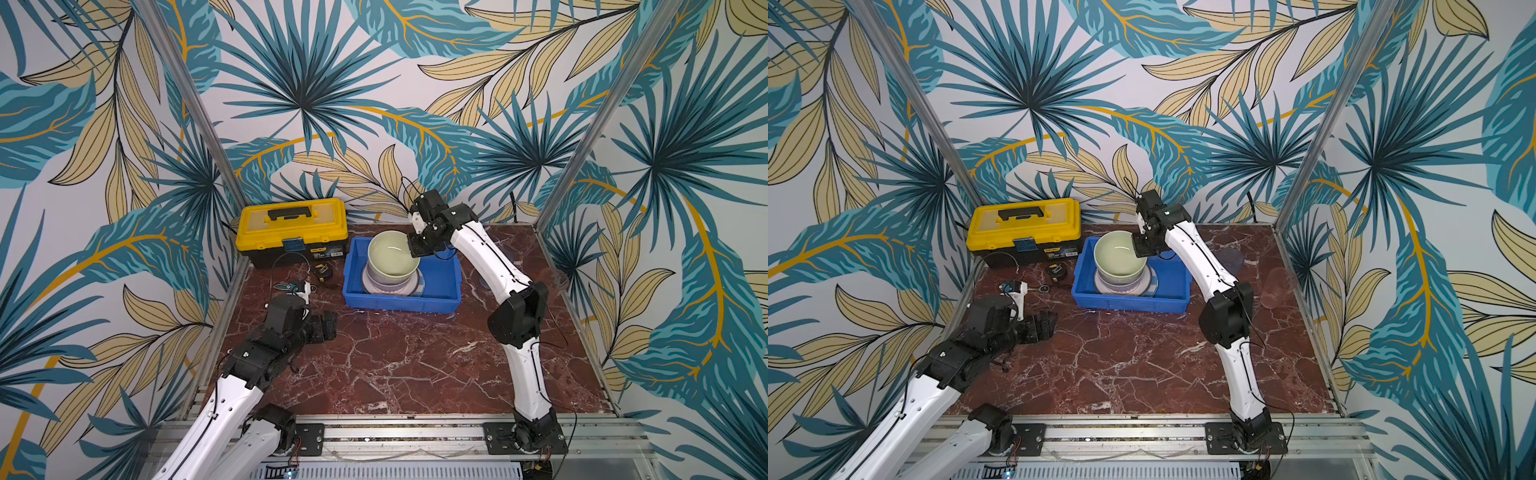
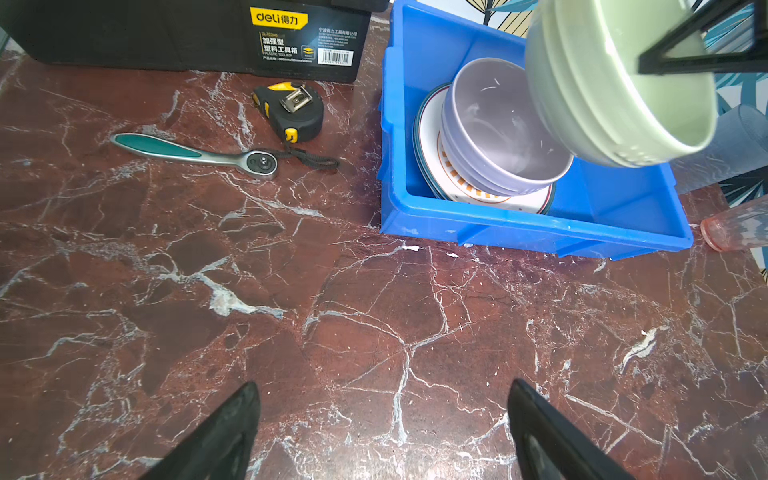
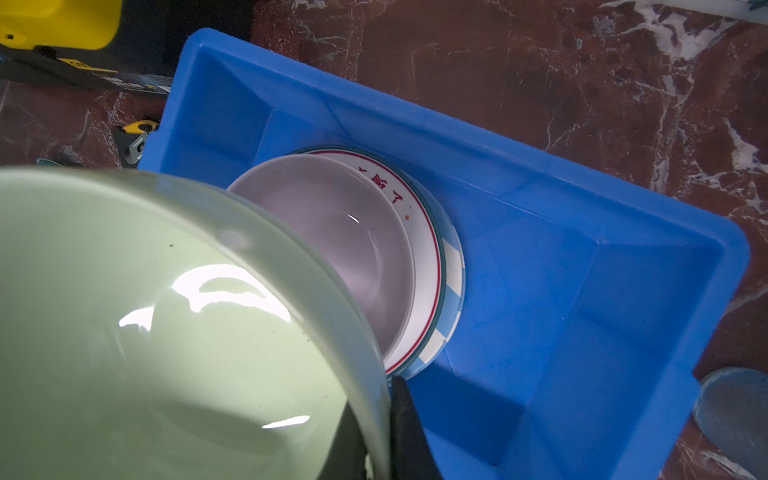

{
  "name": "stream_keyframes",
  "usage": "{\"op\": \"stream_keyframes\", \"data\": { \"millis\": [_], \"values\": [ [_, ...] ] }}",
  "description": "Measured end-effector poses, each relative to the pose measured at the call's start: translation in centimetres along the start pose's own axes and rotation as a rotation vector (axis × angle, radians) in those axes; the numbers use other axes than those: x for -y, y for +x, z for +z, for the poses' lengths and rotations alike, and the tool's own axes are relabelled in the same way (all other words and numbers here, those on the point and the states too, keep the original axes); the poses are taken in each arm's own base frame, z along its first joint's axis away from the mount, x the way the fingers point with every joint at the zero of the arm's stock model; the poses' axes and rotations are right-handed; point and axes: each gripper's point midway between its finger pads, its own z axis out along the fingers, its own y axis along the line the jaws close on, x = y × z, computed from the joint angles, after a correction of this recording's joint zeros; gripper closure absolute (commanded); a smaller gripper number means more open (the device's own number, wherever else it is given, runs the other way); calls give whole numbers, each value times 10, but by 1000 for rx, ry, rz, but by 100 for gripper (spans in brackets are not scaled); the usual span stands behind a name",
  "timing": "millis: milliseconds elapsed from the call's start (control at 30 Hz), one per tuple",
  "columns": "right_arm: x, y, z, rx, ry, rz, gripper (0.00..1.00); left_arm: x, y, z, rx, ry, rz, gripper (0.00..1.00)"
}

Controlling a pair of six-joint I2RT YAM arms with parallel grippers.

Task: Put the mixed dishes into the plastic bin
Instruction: 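Lower the green bowl onto the lavender bowl and open the right gripper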

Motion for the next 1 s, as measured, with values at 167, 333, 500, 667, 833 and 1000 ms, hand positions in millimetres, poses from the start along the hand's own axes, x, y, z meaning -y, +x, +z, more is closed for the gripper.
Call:
{"op": "stream_keyframes", "data": {
  "millis": [167, 333, 500, 667, 833, 1000],
  "values": [
    [1, -2, 17, 0, 2, 24, 100, 0, 0, 0, -1, 2, 0, 7],
    [1, -5, 25, 15, 3, 44, 100, 1, 0, 0, -2, 5, 0, 7],
    [4, -9, 28, 36, 15, 56, 100, 1, 2, 2, -6, 7, -1, 7],
    [8, -4, 39, 28, 31, 66, 100, 1, 4, 3, -11, 11, -1, 7],
    [14, 11, 54, -15, 57, 72, 100, 1, 4, 3, -11, 11, -1, 7],
    [16, 9, 57, 0, 62, 77, 100, 1, 4, 3, -11, 11, -1, 7]
  ]
}}
